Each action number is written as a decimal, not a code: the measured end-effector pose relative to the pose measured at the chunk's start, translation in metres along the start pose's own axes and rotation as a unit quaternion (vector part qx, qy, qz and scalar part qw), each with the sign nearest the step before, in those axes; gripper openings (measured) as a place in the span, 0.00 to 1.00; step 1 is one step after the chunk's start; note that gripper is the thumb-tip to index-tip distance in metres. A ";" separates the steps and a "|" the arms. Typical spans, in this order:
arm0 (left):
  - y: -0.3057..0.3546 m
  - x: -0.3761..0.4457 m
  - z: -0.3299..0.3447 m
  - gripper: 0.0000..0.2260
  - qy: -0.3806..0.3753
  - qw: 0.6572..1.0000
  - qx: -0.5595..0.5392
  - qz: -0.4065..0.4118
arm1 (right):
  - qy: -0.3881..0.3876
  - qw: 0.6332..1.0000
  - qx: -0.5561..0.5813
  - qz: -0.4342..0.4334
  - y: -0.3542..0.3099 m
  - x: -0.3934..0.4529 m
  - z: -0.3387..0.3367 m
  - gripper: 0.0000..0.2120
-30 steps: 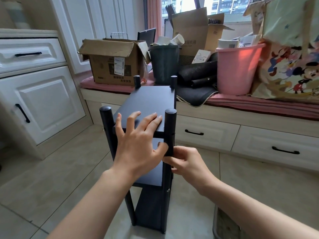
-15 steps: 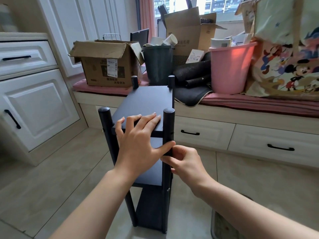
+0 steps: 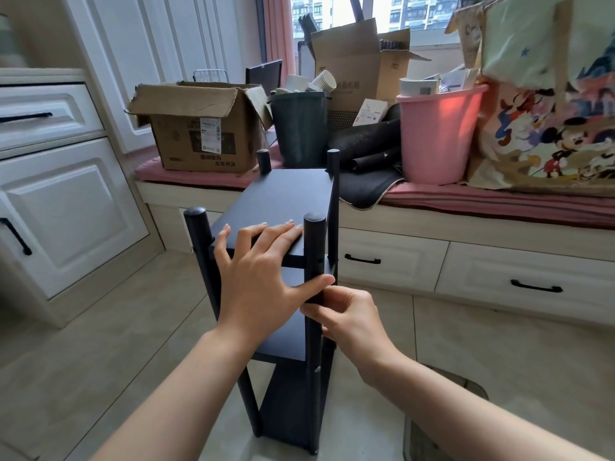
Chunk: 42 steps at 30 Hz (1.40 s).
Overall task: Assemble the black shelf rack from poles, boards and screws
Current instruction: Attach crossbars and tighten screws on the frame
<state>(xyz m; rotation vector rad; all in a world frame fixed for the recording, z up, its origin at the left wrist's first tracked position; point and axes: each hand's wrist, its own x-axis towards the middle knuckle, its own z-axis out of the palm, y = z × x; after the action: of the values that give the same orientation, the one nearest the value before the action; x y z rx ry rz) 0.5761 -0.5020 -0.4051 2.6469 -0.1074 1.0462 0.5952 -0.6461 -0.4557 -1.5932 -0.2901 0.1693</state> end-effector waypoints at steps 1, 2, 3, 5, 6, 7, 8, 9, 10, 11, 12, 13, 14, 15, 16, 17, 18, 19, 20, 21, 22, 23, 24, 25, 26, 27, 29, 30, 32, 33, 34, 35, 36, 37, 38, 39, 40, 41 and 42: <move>0.000 0.000 0.000 0.37 0.002 1.000 0.001 0.000 | -0.002 1.000 0.001 0.004 0.000 0.000 -0.001 0.06; 0.001 0.000 0.001 0.37 0.004 1.000 0.003 0.001 | -0.006 1.000 0.001 0.009 0.000 0.001 -0.001 0.07; 0.001 0.000 0.001 0.36 0.006 1.000 0.003 0.001 | -0.013 1.000 -0.001 0.014 -0.001 0.001 -0.003 0.08; 0.000 0.000 0.003 0.36 0.013 1.000 0.005 0.002 | -0.033 0.999 -0.008 0.025 0.000 0.002 -0.007 0.11; -0.001 0.000 0.003 0.35 0.018 1.000 0.008 0.003 | -0.041 0.999 -0.009 0.033 0.000 0.003 -0.010 0.12; -0.001 0.000 0.004 0.34 0.024 1.000 0.011 0.003 | -0.047 0.998 -0.011 0.042 0.001 0.003 -0.014 0.14; -0.002 0.000 0.006 0.34 0.032 0.999 0.013 0.002 | -0.050 0.997 -0.019 0.051 0.002 0.004 -0.019 0.16; -0.002 0.000 0.007 0.33 0.041 0.999 0.016 0.002 | -0.051 0.996 -0.031 0.059 0.003 0.005 -0.025 0.16; -0.001 0.000 0.009 0.32 0.052 0.998 0.019 0.002 | -0.051 0.996 -0.044 0.064 0.004 0.005 -0.032 0.16; 0.000 0.000 0.011 0.31 0.065 0.998 0.022 0.004 | -0.050 0.995 -0.054 0.067 0.006 0.006 -0.040 0.15; 0.001 0.000 0.014 0.30 0.078 0.997 0.025 0.007 | -0.049 0.994 -0.065 0.069 0.009 0.006 -0.048 0.14; 0.002 -0.001 0.017 0.28 0.092 0.995 0.028 0.011 | -0.046 0.993 -0.078 0.073 0.013 0.007 -0.057 0.13; 0.003 -0.001 0.020 0.27 0.105 0.994 0.033 0.016 | -0.044 0.992 -0.090 0.081 0.019 0.007 -0.066 0.12; 0.003 -0.001 0.023 0.26 0.117 0.992 0.040 0.022 | -0.041 0.990 -0.100 0.093 0.027 0.008 -0.075 0.10; 0.002 -0.002 0.026 0.25 0.128 0.990 0.047 0.027 | -0.040 0.988 -0.109 0.106 0.037 0.008 -0.086 0.09; 0.002 -0.002 0.029 0.25 0.137 0.989 0.053 0.032 | -0.039 0.985 -0.117 0.121 0.048 0.008 -0.096 0.08; 0.001 -0.002 0.031 0.24 0.148 0.987 0.058 0.036 | -0.040 0.982 -0.127 0.136 0.061 0.009 -0.106 0.06; 0.000 -0.002 0.033 0.24 0.158 0.985 0.063 0.039 | -0.040 0.978 -0.138 0.153 0.075 0.009 -0.115 0.05; 0.000 -0.002 0.034 0.23 0.167 0.983 0.067 0.043 | -0.037 0.973 -0.147 0.173 0.091 0.009 -0.124 0.05; 0.000 -0.002 0.035 0.23 0.173 0.981 0.070 0.046 | -0.028 0.969 -0.152 0.194 0.107 0.008 -0.132 0.04; 0.000 -0.002 0.036 0.22 0.178 0.980 0.074 0.049 | -0.018 0.964 -0.152 0.215 0.123 0.007 -0.139 0.02; -0.001 -0.002 0.038 0.21 0.183 0.979 0.079 0.052 | -0.008 0.959 -0.155 0.237 0.140 0.004 -0.146 0.02; 0.000 -0.001 0.038 0.21 0.187 0.977 0.085 0.054 | 0.000 0.952 -0.167 0.255 0.156 0.002 -0.152 0.03; 0.000 -0.001 0.039 0.21 0.190 0.976 0.089 0.054 | 0.006 0.944 -0.193 0.269 0.171 -0.001 -0.158 0.06; 0.001 -0.001 0.040 0.21 0.190 0.976 0.091 0.054 | 0.009 0.932 -0.230 0.281 0.186 -0.005 -0.164 0.08; 0.002 -0.001 0.040 0.21 0.191 0.976 0.092 0.053 | 0.009 0.916 -0.271 0.295 0.200 -0.008 -0.169 0.10; 0.004 -0.001 0.041 0.20 0.191 0.976 0.094 0.050 | -0.006 0.881 -0.325 0.345 0.221 -0.013 -0.173 0.10; 0.005 -0.001 0.042 0.20 0.191 0.976 0.096 0.048 | -0.018 0.865 -0.334 0.375 0.229 -0.016 -0.174 0.09; 0.005 -0.001 0.043 0.20 0.192 0.975 0.099 0.047 | -0.034 0.845 -0.331 0.419 0.242 -0.020 -0.175 0.09; 0.005 -0.001 0.044 0.20 0.194 0.975 0.101 0.048 | -0.036 0.843 -0.317 0.433 0.248 -0.022 -0.174 0.09; 0.005 -0.001 0.045 0.20 0.197 0.974 0.102 0.049 | -0.033 0.846 -0.294 0.444 0.253 -0.024 -0.173 0.09; 0.004 0.000 0.045 0.20 0.201 0.973 0.103 0.051 | -0.029 0.849 -0.267 0.454 0.257 -0.025 -0.172 0.09; 0.004 0.000 0.045 0.20 0.204 0.972 0.103 0.053 | -0.024 0.853 -0.243 0.462 0.262 -0.026 -0.170 0.10; 0.004 0.000 0.045 0.19 0.205 0.972 0.101 0.054 | -0.021 0.856 -0.223 0.465 0.267 -0.027 -0.167 0.12; 0.005 0.001 0.044 0.19 0.204 0.973 0.098 0.052 | -0.018 0.862 -0.208 0.463 0.272 -0.026 -0.164 0.15; 0.005 0.000 0.044 0.19 0.204 0.973 0.096 0.050 | -0.013 0.867 -0.199 0.457 0.275 -0.026 -0.161 0.18; 0.006 0.000 0.044 0.18 0.204 0.973 0.095 0.049 | -0.007 0.872 -0.193 0.449 0.278 -0.025 -0.157 0.20; 0.007 0.000 0.044 0.18 0.204 0.973 0.095 0.049 | -0.003 0.877 -0.197 0.439 0.278 -0.023 -0.154 0.20; 0.008 0.000 0.044 0.18 0.204 0.973 0.095 0.050 | -0.007 0.879 -0.213 0.426 0.279 -0.022 -0.150 0.20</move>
<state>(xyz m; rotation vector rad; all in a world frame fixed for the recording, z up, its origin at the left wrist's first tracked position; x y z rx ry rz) 0.6038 -0.5225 -0.4335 2.5439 -0.0536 1.6868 0.6396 -0.8028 -0.7284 -2.0727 0.4221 0.8422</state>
